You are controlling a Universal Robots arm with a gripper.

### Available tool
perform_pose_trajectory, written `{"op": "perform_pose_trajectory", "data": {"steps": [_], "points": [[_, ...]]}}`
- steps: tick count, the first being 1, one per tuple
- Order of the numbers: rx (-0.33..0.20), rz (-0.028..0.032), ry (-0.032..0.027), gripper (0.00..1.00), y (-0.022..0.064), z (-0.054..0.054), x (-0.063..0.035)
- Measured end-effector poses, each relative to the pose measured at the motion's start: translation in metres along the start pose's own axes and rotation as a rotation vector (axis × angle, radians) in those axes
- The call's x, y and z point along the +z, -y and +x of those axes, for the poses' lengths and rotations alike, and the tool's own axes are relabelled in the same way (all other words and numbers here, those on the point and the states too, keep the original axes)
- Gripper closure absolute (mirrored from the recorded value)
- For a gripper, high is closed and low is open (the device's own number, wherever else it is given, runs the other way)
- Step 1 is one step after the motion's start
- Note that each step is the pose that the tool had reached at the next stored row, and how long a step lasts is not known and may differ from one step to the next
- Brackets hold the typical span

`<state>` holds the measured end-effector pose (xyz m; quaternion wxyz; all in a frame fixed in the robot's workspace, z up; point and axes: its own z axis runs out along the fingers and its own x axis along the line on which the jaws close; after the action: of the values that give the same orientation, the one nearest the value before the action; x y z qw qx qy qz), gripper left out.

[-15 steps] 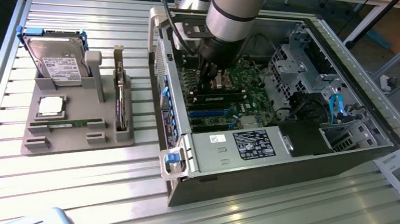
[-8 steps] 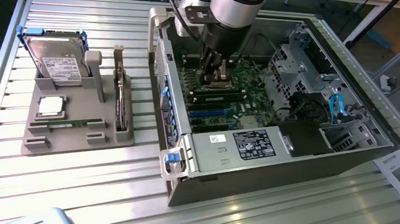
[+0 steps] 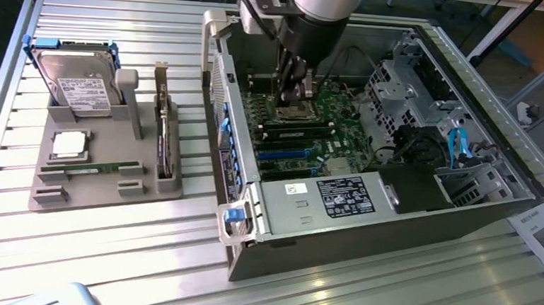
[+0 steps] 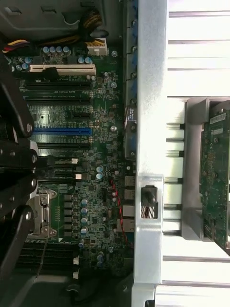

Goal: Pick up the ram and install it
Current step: 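Press down the ram until it locks into place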

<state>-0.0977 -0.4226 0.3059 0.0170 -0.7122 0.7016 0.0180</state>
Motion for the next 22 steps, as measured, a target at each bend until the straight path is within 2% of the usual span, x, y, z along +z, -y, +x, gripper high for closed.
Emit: {"op": "perform_pose_trajectory", "data": {"steps": [10,15,17,19,22], "points": [[0.0,-0.0001,0.0,0.9,0.0,-0.001,-0.0259],[0.0,-0.0002,-0.0002,0.9,0.0021,-0.001,-0.0268],[0.0,-0.0001,0.0,0.9,0.0081,-0.001,-0.0267],[0.0,0.0,0.0,0.9,0.0204,-0.001,-0.0268],[0.0,-0.0001,0.0,0.9,0.0323,-0.001,-0.0268]]}}
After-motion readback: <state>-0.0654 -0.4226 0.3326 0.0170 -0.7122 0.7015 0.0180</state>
